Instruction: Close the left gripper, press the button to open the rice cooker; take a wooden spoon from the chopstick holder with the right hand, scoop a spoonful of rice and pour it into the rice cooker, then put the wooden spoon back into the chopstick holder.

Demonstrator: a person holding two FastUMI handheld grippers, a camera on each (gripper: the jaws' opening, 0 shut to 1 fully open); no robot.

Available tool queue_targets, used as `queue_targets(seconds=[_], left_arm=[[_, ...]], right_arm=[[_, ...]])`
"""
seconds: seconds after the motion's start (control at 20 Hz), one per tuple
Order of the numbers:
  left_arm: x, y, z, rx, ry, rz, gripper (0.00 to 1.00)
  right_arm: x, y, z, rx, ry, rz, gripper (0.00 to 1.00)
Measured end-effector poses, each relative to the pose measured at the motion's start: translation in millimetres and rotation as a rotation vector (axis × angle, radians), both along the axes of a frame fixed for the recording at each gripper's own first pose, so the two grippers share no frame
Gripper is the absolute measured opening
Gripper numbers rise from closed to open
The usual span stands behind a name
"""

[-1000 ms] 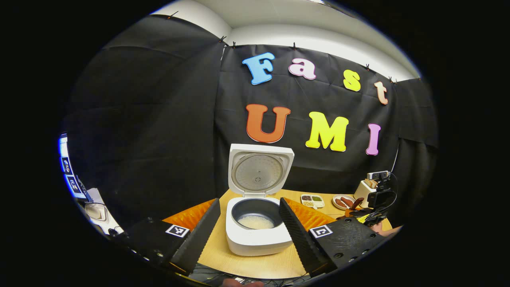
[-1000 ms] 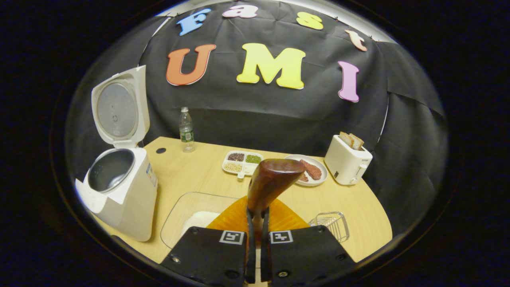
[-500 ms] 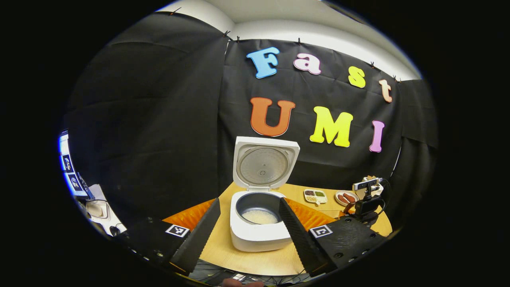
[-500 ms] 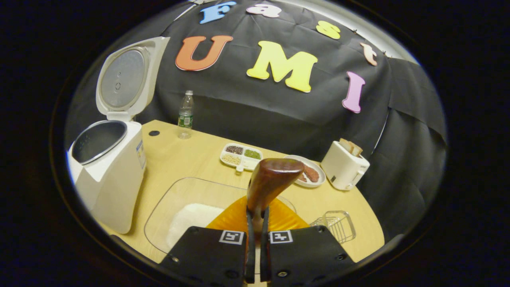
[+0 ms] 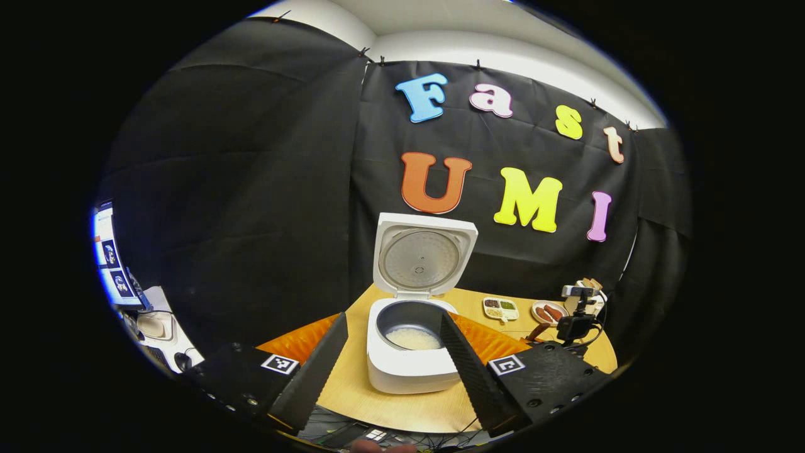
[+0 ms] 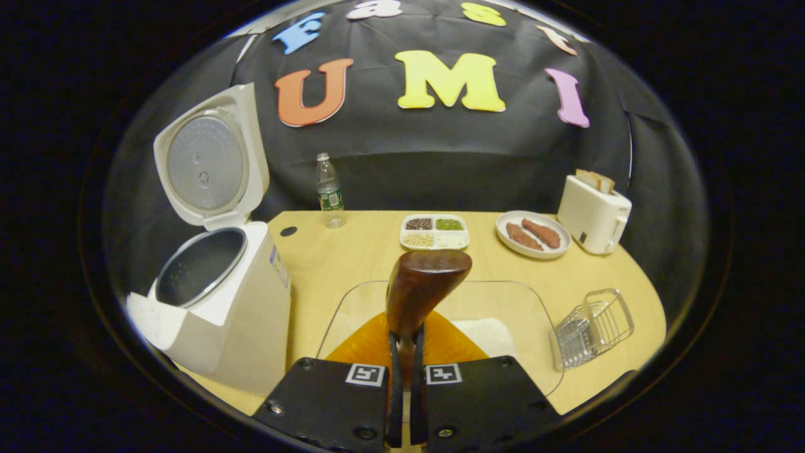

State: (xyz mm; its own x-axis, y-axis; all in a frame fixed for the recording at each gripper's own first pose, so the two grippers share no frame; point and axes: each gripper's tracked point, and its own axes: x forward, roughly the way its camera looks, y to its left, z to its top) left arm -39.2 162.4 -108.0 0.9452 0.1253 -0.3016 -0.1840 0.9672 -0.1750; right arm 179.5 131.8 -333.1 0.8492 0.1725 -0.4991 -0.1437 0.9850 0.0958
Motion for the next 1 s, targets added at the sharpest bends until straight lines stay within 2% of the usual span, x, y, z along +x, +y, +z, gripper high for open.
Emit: queue_targets(seconds=[0.25, 0.45, 1.0], left_arm=[[-3, -4, 4, -0.006, 0.000, 0.023, 0.94], [1, -23, 11, 0.001, -0.002, 0.008, 0.94], [15, -81, 28, 0.006, -0.021, -0.023, 0.94]], right_arm=[[-2, -3, 7, 0.273, 0.107, -0.065, 0.11], [-2, -15, 7, 0.456, 0.172, -0.105, 0.10], [5, -92, 45, 0.686, 0.151, -0.142, 0.10]])
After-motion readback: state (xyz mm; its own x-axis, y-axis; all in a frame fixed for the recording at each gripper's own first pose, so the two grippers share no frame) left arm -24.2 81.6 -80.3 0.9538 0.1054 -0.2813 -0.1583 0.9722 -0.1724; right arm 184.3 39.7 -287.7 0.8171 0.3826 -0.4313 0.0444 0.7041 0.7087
